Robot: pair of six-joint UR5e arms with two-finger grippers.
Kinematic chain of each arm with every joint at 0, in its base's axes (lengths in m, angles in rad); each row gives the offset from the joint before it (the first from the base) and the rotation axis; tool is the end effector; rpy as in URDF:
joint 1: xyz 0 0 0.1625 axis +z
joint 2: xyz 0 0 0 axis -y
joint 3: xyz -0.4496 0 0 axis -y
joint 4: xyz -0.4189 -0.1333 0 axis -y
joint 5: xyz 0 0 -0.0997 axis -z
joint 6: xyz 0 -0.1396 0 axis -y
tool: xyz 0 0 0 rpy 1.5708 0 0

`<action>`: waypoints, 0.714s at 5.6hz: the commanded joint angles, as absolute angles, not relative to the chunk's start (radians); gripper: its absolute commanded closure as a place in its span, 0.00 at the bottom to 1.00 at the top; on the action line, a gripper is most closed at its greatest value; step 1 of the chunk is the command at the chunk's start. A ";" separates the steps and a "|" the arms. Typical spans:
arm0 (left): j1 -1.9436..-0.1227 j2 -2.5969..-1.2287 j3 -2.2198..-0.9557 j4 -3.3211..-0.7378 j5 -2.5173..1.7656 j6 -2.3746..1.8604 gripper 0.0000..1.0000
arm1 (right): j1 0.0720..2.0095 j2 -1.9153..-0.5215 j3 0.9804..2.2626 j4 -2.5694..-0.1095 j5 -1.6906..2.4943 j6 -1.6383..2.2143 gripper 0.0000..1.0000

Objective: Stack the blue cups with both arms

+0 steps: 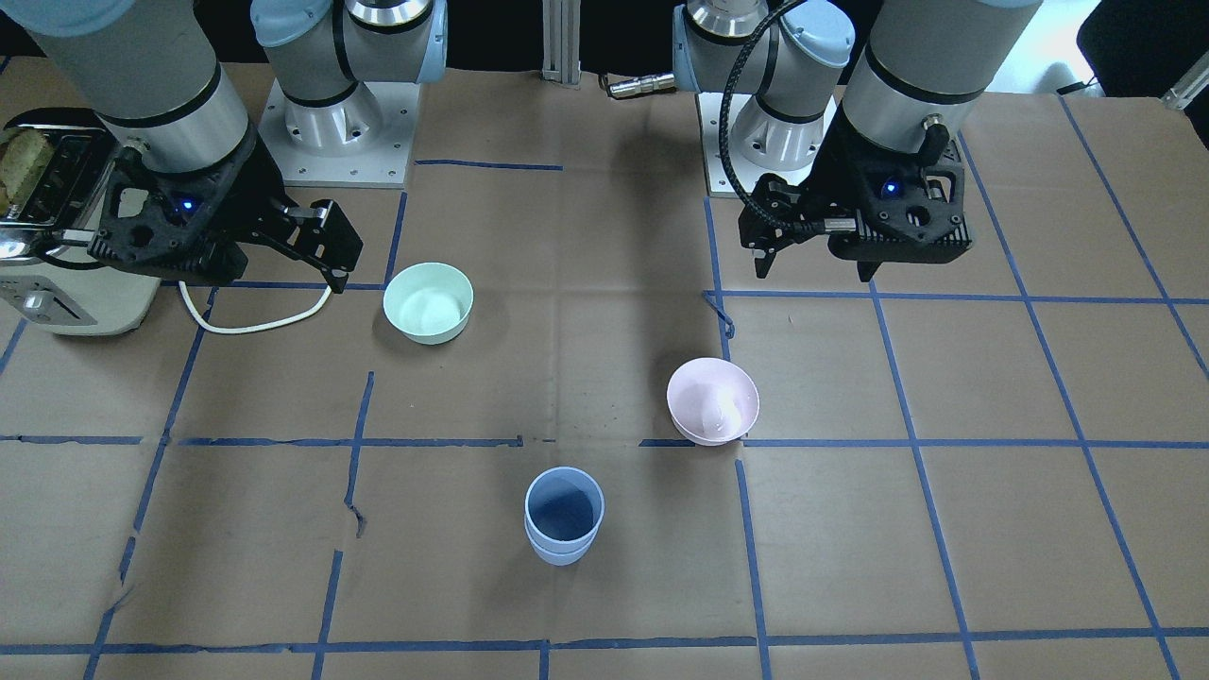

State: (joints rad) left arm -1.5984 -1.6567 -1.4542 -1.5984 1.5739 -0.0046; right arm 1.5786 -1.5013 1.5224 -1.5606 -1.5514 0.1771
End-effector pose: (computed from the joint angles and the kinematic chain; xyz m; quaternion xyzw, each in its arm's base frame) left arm -0.1482 -0.5535 0.4840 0.0115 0.9999 -0.0016 0.0015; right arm 0.1403 -0.5442 0.4596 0.0847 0.9962 0.0165 0.0082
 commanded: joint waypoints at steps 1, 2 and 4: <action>-1.598 -1.657 -1.454 -1.598 1.574 -0.005 0.01 | 1.575 -1.508 1.531 -1.566 -1.560 0.173 0.00; -1.600 -1.657 -1.454 -1.598 1.574 -0.005 0.01 | 1.575 -1.508 1.534 -1.577 -1.571 0.173 0.00; -1.598 -1.657 -1.454 -1.598 1.574 -0.005 0.01 | 1.577 -1.508 1.534 -1.577 -1.569 0.173 0.00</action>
